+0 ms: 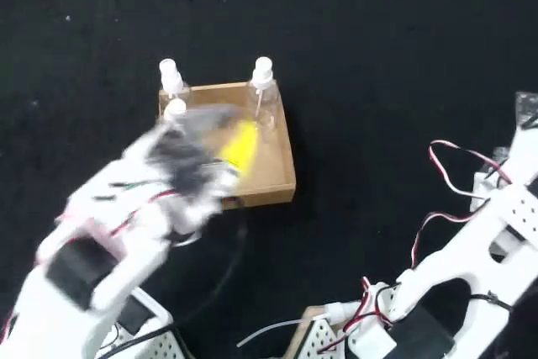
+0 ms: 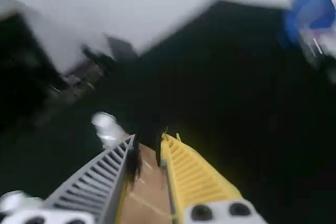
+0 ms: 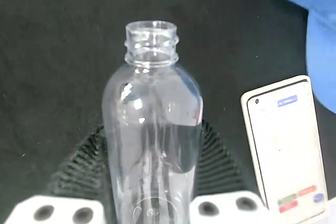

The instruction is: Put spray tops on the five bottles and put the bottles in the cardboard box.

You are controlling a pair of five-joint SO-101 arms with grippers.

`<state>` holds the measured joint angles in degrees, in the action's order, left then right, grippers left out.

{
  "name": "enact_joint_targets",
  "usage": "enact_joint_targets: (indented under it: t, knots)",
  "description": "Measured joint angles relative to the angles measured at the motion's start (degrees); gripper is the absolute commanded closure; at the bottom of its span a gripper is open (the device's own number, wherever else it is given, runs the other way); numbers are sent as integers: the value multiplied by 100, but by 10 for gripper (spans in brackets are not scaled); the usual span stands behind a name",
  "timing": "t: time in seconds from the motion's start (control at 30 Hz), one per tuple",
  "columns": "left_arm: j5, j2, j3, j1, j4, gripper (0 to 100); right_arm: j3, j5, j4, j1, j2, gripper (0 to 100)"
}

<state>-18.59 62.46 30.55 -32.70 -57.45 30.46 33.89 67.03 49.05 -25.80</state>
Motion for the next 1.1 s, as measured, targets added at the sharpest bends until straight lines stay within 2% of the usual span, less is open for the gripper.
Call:
enact_joint_targets:
  t: [0.07, 0.17, 0.3, 0.43, 0.7, 0.87, 1.0, 1.1]
  knots:
    - [-264, -501, -18, -492, -308, 926, -554, 0, 440, 0, 44, 987]
    - [-413, -1160, -26, -1055, -695, 852, -1538, 0, 1055, 9, 360, 987]
    - [-431, -2013, 9, -1451, -976, 749, -2646, 0, 1626, 79, 905, 987]
    - [-431, -2743, 440, -1732, -976, 747, -3429, 53, 1767, 413, 1433, 987]
    - [-422, -3807, 1152, -2541, 413, 744, -4035, 545, 1793, 1108, 2215, 987]
    - [158, -4554, 1152, -2910, 1266, 746, -4273, 721, 1793, 1424, 2295, 987]
    - [536, -5178, 800, -3174, 1345, 747, -4369, 738, 1793, 1521, 2295, 987]
    - [730, -5521, 378, -3209, 1090, 747, -4369, 809, 1793, 1530, 2295, 987]
